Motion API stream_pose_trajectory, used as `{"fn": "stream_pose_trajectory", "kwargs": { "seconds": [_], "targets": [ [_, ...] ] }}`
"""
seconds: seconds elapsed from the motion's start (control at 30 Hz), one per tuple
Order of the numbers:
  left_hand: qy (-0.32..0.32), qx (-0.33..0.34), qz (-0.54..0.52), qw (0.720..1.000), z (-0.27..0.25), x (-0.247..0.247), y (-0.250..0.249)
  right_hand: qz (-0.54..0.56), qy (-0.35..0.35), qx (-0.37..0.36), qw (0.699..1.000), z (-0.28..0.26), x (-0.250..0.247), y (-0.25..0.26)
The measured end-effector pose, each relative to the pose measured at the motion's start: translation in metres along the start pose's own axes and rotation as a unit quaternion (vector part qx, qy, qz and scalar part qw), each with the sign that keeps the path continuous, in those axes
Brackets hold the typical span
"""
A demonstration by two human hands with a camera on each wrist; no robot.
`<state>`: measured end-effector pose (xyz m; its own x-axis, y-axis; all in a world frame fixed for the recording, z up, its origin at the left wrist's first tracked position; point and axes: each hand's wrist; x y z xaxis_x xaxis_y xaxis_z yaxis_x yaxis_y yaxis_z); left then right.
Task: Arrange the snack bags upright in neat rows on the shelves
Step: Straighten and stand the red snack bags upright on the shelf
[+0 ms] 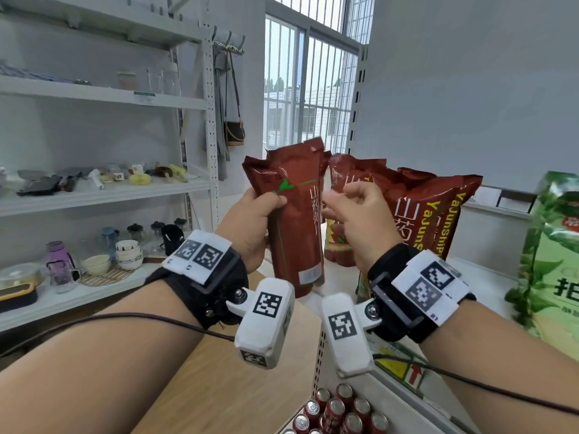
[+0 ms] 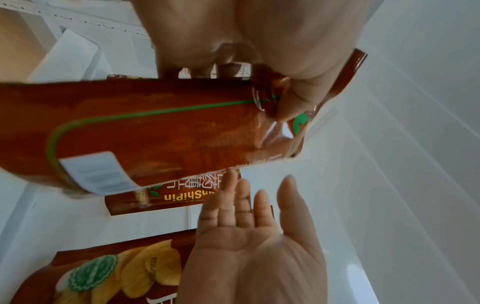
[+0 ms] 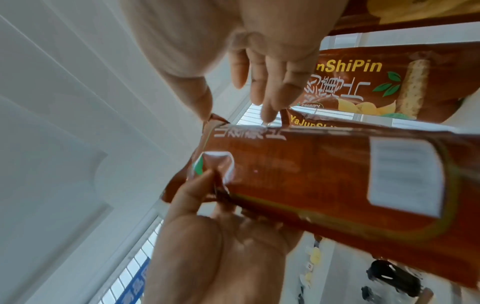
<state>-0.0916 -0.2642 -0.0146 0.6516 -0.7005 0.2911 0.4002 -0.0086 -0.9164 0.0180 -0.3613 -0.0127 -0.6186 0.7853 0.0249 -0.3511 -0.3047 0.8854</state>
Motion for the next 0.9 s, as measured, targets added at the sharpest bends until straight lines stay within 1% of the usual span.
{"fn": "stream_pose_trajectory", "kwargs": {
  "seconds": [0.03, 0.07, 0.13, 0.2, 0.3, 0.4, 0.5, 0.57, 0.63, 0.7, 0.77, 0.9],
  "targets": [
    [0.008, 0.009, 0.006, 1.0, 0.0, 0.0, 0.0, -0.027, 0.014, -0.003, 1.0, -0.003, 0.003, -0.002],
    [0.03, 0.015, 0.012, 0.999, 0.001, -0.001, 0.001, -0.046, 0.037, 0.001, 0.998, -0.007, 0.006, -0.002],
    [0.092, 0.023, 0.028, 0.995, 0.001, -0.002, 0.001, -0.072, 0.073, 0.018, 0.995, -0.011, 0.011, -0.004],
    [0.127, 0.024, 0.042, 0.991, 0.005, -0.006, 0.0, -0.111, 0.068, 0.021, 0.991, -0.008, 0.013, -0.005],
    [0.129, 0.007, 0.055, 0.99, 0.02, -0.011, 0.004, -0.099, 0.032, 0.037, 0.994, 0.0, 0.012, -0.012],
    [0.158, -0.012, 0.104, 0.982, 0.035, -0.012, 0.019, -0.1, 0.031, 0.052, 0.993, 0.005, 0.012, -0.022],
    [0.187, -0.036, 0.157, 0.969, 0.046, -0.013, 0.035, -0.096, 0.032, 0.051, 0.994, 0.007, 0.01, -0.028],
    [0.199, -0.049, 0.172, 0.964, 0.052, -0.012, 0.041, -0.091, 0.029, 0.058, 0.994, 0.007, 0.008, -0.03],
    [0.196, -0.052, 0.17, 0.964, 0.06, -0.011, 0.046, -0.067, 0.023, 0.083, 0.994, 0.007, 0.005, -0.033],
    [0.181, -0.04, 0.172, 0.967, 0.066, -0.007, 0.051, -0.057, 0.013, 0.12, 0.991, 0.006, 0.001, -0.041],
    [0.176, -0.034, 0.169, 0.969, 0.072, -0.003, 0.057, -0.107, 0.012, 0.154, 0.982, 0.004, -0.004, -0.048],
    [0.188, -0.044, 0.154, 0.969, 0.081, 0.002, 0.069, -0.203, 0.007, 0.211, 0.956, 0.008, -0.024, -0.056]
  ]
}}
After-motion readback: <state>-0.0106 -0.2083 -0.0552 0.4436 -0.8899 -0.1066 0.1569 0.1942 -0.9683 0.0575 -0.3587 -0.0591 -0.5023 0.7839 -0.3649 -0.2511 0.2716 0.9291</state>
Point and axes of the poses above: each hand's wrist, its own z-axis towards the middle knuckle, its own x-axis out of the palm, y = z × x
